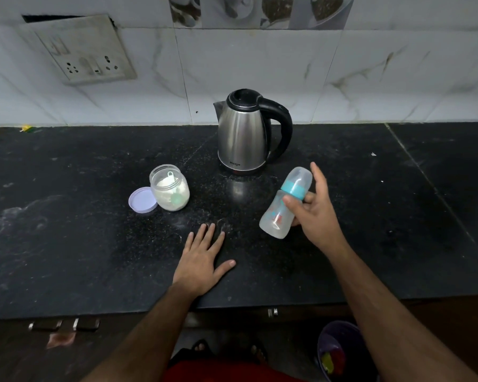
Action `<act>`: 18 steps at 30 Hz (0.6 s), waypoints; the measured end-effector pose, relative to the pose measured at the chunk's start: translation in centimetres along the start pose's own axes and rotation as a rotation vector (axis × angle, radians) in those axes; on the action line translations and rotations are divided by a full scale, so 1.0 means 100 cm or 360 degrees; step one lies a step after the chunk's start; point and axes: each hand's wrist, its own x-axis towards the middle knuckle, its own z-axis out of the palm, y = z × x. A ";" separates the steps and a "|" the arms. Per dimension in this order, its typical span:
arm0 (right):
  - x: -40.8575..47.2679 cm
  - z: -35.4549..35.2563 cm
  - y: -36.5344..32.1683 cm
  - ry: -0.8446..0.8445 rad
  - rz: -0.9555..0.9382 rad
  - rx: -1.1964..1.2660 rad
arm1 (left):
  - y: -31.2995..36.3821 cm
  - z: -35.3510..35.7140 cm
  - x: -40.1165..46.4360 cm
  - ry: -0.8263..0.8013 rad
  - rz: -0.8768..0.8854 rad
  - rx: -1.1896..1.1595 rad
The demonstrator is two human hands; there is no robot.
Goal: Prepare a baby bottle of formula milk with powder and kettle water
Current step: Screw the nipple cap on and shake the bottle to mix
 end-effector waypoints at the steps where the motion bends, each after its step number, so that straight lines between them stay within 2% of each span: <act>1: -0.001 -0.001 -0.004 0.0007 -0.0014 0.0026 | 0.000 0.002 0.000 -0.0005 -0.0008 0.0027; 9: -0.012 -0.001 -0.039 0.0226 -0.0248 0.0397 | -0.002 0.005 0.000 0.0051 -0.0034 -0.0063; 11: -0.021 0.006 -0.038 0.0107 -0.0190 0.0381 | -0.003 0.005 -0.001 0.0061 -0.0038 -0.0065; 14: -0.035 0.012 -0.035 -0.0303 -0.0069 0.0238 | -0.003 0.005 0.000 0.0070 -0.0036 -0.0088; 15: -0.036 0.013 -0.037 -0.0282 -0.0070 0.0266 | -0.003 0.005 0.000 0.0077 -0.0035 -0.0094; 18: -0.028 0.011 -0.044 0.0142 -0.0098 0.0569 | -0.002 0.004 0.000 0.0071 -0.0035 -0.0083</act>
